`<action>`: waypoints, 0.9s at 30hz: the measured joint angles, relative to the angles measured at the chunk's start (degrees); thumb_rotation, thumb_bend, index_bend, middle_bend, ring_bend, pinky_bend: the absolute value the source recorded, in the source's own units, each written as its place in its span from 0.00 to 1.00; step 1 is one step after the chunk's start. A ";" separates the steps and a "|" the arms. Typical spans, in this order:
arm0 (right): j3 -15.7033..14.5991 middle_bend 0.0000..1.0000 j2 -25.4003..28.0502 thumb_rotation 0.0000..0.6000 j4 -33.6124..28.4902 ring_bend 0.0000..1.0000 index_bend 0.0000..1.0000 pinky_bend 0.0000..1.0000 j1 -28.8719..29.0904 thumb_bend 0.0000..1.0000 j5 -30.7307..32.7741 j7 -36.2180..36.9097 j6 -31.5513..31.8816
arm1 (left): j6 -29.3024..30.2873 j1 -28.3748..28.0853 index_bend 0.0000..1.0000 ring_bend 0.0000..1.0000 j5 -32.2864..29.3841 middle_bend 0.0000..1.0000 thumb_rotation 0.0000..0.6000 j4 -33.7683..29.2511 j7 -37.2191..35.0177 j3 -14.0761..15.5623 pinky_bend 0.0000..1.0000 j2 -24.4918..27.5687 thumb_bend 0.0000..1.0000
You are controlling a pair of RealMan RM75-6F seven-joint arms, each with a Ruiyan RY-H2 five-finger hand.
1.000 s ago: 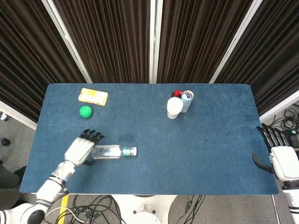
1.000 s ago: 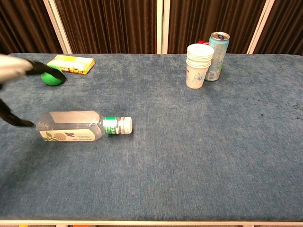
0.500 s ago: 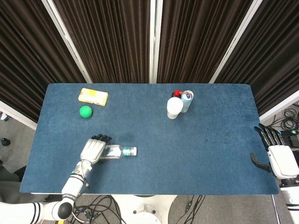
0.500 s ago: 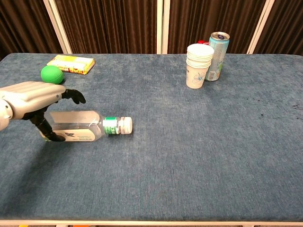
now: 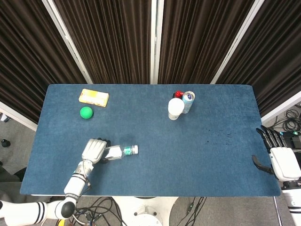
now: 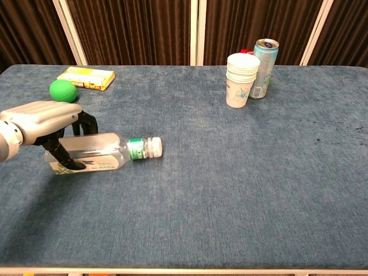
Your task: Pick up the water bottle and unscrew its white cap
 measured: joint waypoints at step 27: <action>6.47 0.05 15.36 1.00 -21.84 0.00 0.28 0.00 23.10 0.23 -5.89 25.42 -23.18 | 17.70 1.29 0.58 0.51 42.85 0.57 1.00 16.47 -66.92 0.34 0.61 -7.69 0.41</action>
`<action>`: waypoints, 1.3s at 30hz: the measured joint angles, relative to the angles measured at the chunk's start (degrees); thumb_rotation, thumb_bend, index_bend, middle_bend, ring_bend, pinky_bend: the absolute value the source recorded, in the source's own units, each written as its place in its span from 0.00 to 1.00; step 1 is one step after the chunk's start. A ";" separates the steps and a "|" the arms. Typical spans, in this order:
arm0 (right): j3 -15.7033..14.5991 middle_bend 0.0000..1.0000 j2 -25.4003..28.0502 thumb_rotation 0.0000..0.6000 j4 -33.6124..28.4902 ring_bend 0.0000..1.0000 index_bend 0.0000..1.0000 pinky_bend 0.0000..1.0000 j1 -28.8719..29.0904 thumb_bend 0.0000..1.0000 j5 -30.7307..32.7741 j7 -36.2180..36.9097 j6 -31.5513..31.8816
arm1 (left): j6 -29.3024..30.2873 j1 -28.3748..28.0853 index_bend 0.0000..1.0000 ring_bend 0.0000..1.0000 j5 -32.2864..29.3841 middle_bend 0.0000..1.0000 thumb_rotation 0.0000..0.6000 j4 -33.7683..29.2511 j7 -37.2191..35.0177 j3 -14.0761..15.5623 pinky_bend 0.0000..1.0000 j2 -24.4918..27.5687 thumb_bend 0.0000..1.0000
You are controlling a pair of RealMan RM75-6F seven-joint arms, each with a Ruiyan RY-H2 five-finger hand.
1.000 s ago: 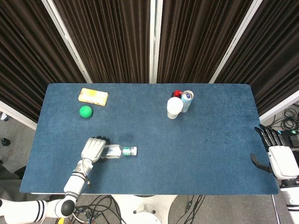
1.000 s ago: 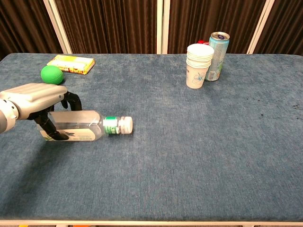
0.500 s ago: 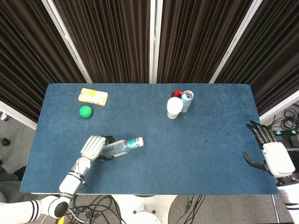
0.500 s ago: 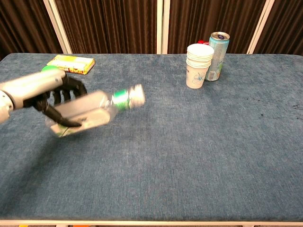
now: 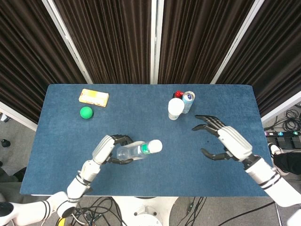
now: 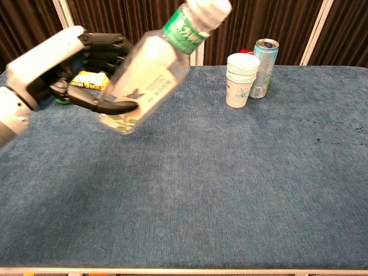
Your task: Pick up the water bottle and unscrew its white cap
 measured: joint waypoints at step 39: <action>6.17 0.05 4.10 0.93 -11.29 0.00 0.31 0.00 12.06 0.06 15.84 -11.58 -17.47 | 0.63 -2.20 0.58 0.51 -1.73 0.57 1.00 1.35 -2.76 0.39 0.60 -3.78 0.41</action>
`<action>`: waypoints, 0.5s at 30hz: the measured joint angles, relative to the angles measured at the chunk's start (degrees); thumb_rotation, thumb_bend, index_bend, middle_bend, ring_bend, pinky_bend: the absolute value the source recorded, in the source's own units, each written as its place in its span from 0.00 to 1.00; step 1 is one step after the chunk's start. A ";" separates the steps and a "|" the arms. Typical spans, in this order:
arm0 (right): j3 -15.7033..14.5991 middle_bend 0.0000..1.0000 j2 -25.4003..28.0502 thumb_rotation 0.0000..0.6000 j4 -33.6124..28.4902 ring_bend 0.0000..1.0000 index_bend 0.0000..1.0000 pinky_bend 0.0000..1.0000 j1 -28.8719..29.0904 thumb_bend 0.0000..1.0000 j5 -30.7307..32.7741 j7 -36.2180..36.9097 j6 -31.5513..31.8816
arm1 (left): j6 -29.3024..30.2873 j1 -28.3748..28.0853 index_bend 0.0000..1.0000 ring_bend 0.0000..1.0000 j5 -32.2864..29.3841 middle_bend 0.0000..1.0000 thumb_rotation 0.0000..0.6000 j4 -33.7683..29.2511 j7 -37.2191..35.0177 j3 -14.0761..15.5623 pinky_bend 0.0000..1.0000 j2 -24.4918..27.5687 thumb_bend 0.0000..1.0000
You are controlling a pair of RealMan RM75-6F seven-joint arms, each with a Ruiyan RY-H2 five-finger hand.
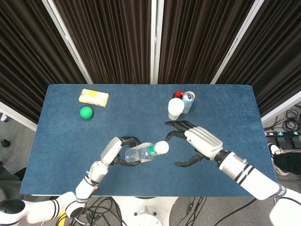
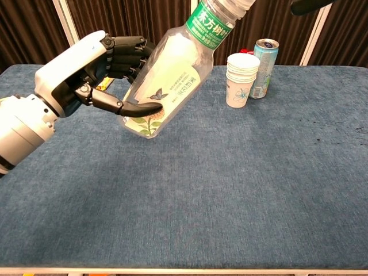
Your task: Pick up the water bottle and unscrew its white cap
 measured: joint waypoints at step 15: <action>0.02 0.05 -0.14 0.93 -0.53 0.00 0.31 0.00 -0.21 0.07 -2.58 0.56 0.12 | -0.96 -0.58 0.58 0.51 -0.47 0.57 1.00 -0.64 -0.15 0.16 0.60 0.46 0.41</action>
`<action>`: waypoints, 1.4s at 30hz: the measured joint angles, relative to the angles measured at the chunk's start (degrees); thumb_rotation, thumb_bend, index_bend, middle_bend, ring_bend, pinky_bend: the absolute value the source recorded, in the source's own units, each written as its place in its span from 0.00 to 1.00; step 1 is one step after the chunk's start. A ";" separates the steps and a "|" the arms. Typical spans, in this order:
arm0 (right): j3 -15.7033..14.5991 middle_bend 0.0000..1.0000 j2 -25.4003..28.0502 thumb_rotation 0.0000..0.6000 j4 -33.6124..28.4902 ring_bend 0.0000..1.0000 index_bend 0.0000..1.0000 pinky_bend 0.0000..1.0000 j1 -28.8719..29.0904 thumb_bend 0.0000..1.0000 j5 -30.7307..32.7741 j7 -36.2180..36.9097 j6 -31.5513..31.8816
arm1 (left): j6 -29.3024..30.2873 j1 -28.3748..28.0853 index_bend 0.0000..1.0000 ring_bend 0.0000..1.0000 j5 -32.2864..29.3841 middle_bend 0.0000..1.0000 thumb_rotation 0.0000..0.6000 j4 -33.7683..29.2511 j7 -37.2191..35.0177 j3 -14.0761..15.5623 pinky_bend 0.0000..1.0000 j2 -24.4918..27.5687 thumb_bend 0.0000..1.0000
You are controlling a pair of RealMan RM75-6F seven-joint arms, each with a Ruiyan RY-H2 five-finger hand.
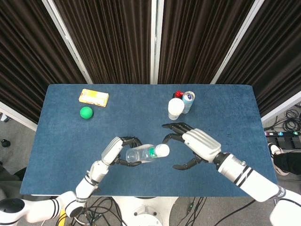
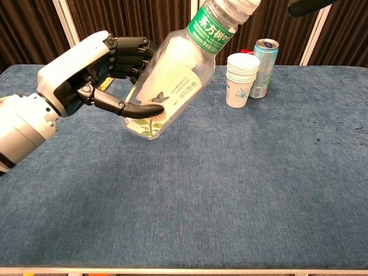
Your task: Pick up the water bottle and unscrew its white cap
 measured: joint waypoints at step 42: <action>-1.01 0.05 -1.09 0.93 1.38 0.00 0.31 0.00 -0.85 0.07 -1.00 0.76 2.42 | -0.63 -0.70 0.59 0.51 -0.11 0.56 1.00 -1.19 0.64 0.09 0.60 0.87 0.42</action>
